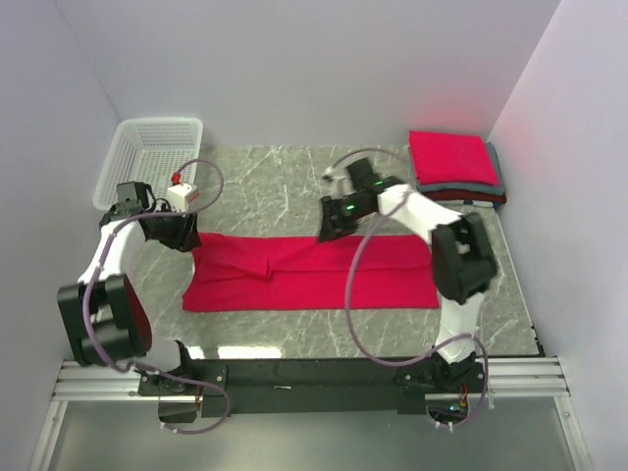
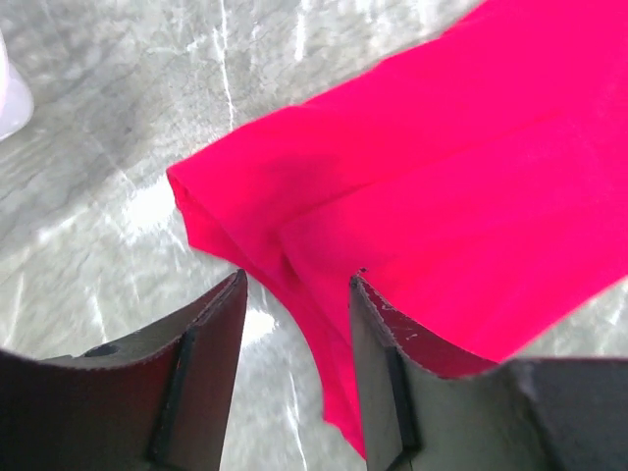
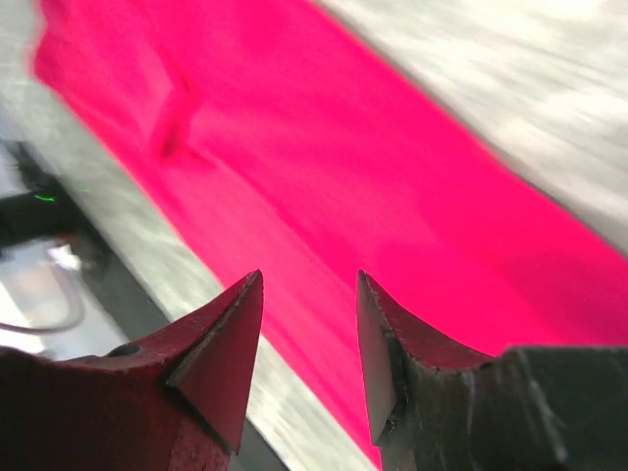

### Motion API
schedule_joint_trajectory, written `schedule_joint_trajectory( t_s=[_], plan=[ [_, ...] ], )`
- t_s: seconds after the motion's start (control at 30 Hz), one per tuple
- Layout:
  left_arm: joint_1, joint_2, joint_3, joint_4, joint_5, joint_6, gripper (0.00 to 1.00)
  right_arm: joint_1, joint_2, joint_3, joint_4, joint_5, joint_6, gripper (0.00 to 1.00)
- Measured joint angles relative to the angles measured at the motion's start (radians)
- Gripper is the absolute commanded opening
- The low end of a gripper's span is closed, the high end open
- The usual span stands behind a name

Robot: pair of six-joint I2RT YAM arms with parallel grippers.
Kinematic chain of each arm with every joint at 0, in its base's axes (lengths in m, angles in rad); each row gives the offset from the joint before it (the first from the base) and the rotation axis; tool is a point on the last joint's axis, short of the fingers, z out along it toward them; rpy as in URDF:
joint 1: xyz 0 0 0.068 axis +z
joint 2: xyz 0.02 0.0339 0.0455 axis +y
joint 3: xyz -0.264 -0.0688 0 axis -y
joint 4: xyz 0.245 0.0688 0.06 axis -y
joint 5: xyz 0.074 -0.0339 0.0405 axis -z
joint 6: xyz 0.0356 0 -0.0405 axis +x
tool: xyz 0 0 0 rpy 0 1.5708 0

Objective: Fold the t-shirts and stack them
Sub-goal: Fold the tshirt

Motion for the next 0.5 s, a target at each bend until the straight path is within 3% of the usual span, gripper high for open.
schedule_joint_trajectory(
  t_s=[0.2, 0.37, 0.5],
  plan=[
    [-0.008, -0.096, -0.048, -0.045, -0.013, 0.005, 0.53, -0.264, -0.206, -0.079, -0.251, 0.165, -0.293, 0.52],
    [-0.021, -0.074, -0.108, -0.047, -0.039, 0.000, 0.53, -0.424, -0.186, -0.102, -0.397, 0.329, -0.415, 0.51],
    [-0.026, -0.051, -0.119, -0.045, -0.064, -0.003, 0.53, -0.468, -0.146, -0.103, -0.448, 0.404, -0.439, 0.50]
  ],
)
